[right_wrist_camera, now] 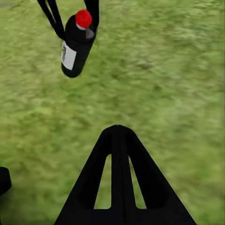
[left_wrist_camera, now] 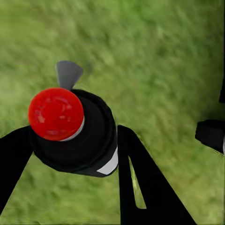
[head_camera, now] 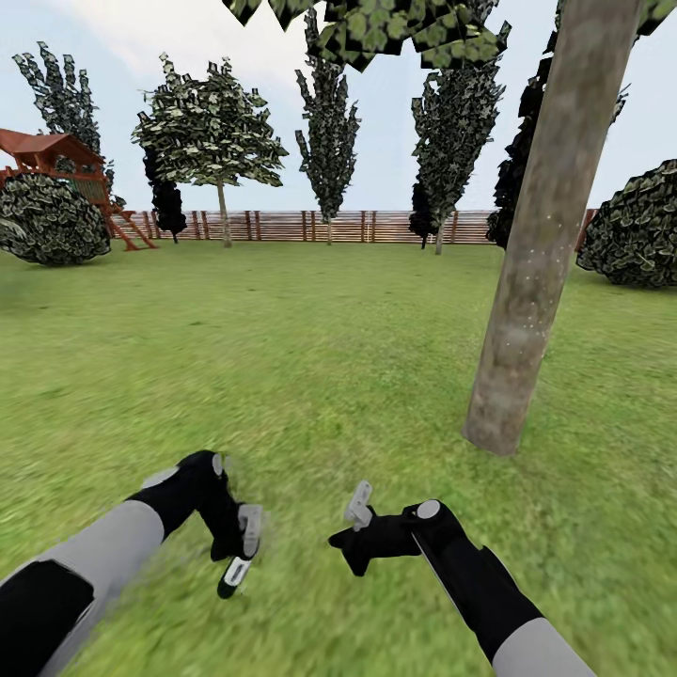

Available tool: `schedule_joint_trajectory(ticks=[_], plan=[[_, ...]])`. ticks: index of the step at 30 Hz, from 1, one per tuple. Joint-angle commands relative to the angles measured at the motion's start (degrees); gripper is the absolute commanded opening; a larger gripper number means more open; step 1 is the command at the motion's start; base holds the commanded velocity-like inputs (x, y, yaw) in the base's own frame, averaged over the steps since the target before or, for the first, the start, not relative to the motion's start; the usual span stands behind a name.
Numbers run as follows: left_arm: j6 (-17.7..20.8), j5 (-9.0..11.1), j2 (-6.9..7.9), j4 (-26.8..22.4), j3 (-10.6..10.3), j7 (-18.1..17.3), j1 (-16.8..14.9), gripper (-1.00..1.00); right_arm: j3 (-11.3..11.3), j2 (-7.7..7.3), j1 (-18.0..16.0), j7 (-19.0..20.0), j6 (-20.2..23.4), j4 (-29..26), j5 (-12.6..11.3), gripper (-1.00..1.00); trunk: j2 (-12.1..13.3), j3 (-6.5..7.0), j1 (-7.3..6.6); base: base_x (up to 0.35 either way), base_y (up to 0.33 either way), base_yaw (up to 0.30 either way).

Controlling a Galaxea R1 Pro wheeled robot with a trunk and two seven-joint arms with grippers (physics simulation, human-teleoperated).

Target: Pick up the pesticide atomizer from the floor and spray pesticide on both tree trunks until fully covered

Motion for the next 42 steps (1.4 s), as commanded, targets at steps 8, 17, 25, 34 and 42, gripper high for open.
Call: schedule_joint_trajectory(ticks=[8,17,25,34,42], plan=[[-4.7,3.3,3.02,13.0,60.3,49.9,1.6,-1.0,-13.3,-0.51,0.0,-13.2,-1.1,15.9,-0.3,1.0,0.0,0.0,0.0,0.0,0.0,0.0],[-18.1,10.2,3.14,15.8,72.0,64.0,8.7,-1.0,-36.5,-0.6,0.1,-38.3,-26.5,31.2,-0.3,1.0,0.0,0.0,0.0,0.0,0.0,0.0],[-18.4,10.3,3.06,15.9,72.2,64.1,8.8,-1.0,-37.0,-0.84,0.4,-48.5,-62.8,48.8,-0.3,1.0,0.0,0.0,0.0,0.0,0.0,0.0],[-18.4,10.3,3.07,15.9,72.2,64.1,8.8,-1.0,-36.9,-0.78,0.4,-48.6,-64.2,50.0,-0.2,1.0,0.0,0.0,0.0,0.232,0.0,0.0],[-18.4,10.3,3.06,15.9,72.2,64.1,9.0,-1.0,-36.8,-0.72,0.4,-48.6,-64.2,54.3,-0.2,1.0,0.0,0.0,0.0,0.338,0.007,0.0]])
